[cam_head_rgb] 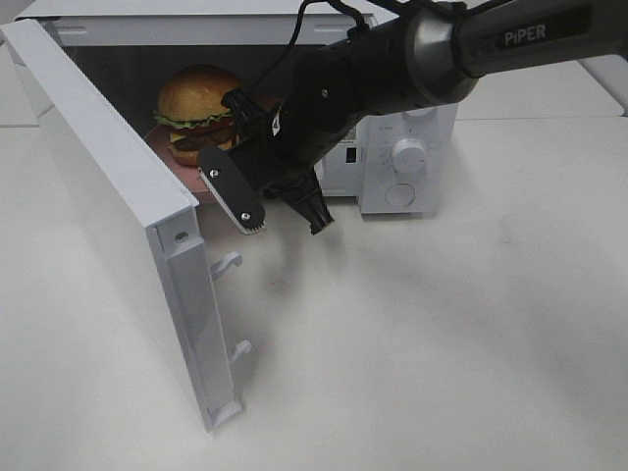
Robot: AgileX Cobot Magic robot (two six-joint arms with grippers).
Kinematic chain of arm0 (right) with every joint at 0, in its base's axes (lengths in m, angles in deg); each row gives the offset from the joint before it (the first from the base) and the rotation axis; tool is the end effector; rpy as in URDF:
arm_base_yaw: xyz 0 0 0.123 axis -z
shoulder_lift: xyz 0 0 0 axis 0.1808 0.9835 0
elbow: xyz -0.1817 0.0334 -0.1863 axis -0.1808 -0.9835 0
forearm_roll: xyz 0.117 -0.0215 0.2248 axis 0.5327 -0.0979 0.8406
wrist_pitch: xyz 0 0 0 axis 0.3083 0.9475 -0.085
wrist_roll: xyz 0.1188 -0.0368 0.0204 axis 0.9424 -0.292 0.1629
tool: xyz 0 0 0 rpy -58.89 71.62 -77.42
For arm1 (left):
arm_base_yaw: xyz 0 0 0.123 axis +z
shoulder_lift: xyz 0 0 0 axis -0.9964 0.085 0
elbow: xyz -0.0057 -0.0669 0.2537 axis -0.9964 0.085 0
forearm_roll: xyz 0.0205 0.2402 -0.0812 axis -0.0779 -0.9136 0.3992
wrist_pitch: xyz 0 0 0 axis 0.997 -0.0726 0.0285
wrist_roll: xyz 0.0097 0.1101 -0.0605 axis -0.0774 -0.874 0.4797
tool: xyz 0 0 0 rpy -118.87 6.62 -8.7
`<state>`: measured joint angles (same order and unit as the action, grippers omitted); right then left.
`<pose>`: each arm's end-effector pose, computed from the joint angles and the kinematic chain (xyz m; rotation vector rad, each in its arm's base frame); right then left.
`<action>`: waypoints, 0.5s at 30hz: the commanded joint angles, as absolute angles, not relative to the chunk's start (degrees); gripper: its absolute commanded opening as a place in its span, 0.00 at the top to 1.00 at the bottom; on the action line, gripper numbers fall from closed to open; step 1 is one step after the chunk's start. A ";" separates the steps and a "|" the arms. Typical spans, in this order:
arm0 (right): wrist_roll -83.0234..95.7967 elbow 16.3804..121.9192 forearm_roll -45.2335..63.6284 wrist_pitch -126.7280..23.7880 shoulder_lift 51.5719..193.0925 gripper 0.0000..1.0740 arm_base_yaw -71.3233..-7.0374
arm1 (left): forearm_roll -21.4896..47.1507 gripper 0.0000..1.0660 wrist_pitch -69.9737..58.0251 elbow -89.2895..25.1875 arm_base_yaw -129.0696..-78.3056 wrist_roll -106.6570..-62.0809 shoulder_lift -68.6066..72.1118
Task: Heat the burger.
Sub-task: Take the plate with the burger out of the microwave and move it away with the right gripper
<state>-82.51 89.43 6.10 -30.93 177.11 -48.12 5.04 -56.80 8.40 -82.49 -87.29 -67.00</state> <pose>0.3883 0.2978 0.1154 -2.2619 0.9691 -0.4824 0.0476 -0.0110 0.2674 0.0810 2.0327 -0.0400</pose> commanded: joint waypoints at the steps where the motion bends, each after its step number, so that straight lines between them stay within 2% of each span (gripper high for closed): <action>1: -85.03 88.40 5.76 -34.14 174.99 1.00 -48.00 | 5.15 0.08 -56.28 8.63 -82.55 -87.29 -67.98; 15: -92.71 80.78 11.66 -40.44 170.35 1.00 -47.26 | 5.15 0.08 -56.28 8.63 -82.55 -87.29 -67.98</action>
<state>-90.70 81.87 10.17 -34.83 172.92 -47.66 5.04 -56.80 8.40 -82.49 -87.29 -67.00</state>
